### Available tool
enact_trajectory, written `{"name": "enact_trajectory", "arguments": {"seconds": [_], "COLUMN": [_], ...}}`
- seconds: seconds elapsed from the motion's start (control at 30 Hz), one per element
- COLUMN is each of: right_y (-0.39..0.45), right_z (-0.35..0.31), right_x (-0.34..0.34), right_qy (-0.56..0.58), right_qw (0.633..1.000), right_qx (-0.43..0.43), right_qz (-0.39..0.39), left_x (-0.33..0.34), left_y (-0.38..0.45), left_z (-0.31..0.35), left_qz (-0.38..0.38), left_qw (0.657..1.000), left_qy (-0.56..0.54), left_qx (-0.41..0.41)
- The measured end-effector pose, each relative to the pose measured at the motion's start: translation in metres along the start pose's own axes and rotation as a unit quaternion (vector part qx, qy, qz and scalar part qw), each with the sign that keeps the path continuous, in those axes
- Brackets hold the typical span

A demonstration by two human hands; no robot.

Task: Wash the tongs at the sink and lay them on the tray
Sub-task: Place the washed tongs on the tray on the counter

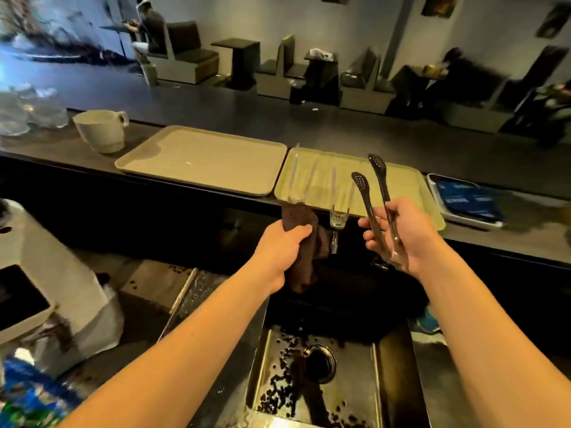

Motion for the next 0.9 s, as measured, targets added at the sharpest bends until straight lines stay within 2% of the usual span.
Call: {"name": "enact_trajectory", "arguments": {"seconds": [0.13, 0.27, 0.37, 0.5, 0.57, 0.7, 0.77, 0.87, 0.9], "right_y": [0.035, 0.065, 0.083, 0.094, 0.098, 0.102, 0.093, 0.074, 0.068], "right_z": [-0.015, -0.026, -0.042, -0.047, -0.049, -0.052, -0.061, -0.075, -0.077], "right_x": [-0.034, -0.057, -0.063, -0.062, -0.058, -0.055, -0.046, -0.011, 0.004], "right_qy": [-0.060, -0.201, -0.345, -0.501, -0.530, -0.544, -0.571, -0.639, -0.641], "right_qw": [0.997, 0.973, 0.922, 0.827, 0.804, 0.789, 0.765, 0.706, 0.707], "right_qx": [0.017, 0.023, 0.001, 0.049, 0.042, 0.044, 0.012, -0.080, -0.118], "right_qz": [0.048, 0.113, 0.177, 0.252, 0.267, 0.282, 0.297, 0.295, 0.275], "left_x": [0.011, 0.009, 0.005, -0.004, -0.007, -0.014, -0.018, -0.026, -0.030], "left_y": [0.009, 0.015, 0.017, 0.018, 0.019, 0.020, 0.019, 0.014, 0.012], "left_z": [-0.007, -0.010, -0.011, -0.013, -0.014, -0.013, -0.012, -0.008, -0.008], "left_qz": [0.002, 0.006, 0.006, 0.017, 0.021, 0.024, 0.026, 0.030, 0.031], "left_qw": [1.000, 1.000, 1.000, 1.000, 1.000, 1.000, 1.000, 0.999, 0.999], "left_qy": [0.015, 0.018, 0.013, 0.009, 0.005, 0.002, 0.001, -0.003, -0.008], "left_qx": [-0.016, -0.018, -0.019, -0.021, -0.021, -0.020, -0.018, -0.013, -0.010]}}
Point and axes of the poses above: each hand's wrist, its own y-axis towards the middle knuckle, its own x-axis out of the palm, z = x × y, the point moved 9 cm from there along y, towards the middle knuckle, and after that the axes turned 9 degrees about -z, right-handed, at the moved point
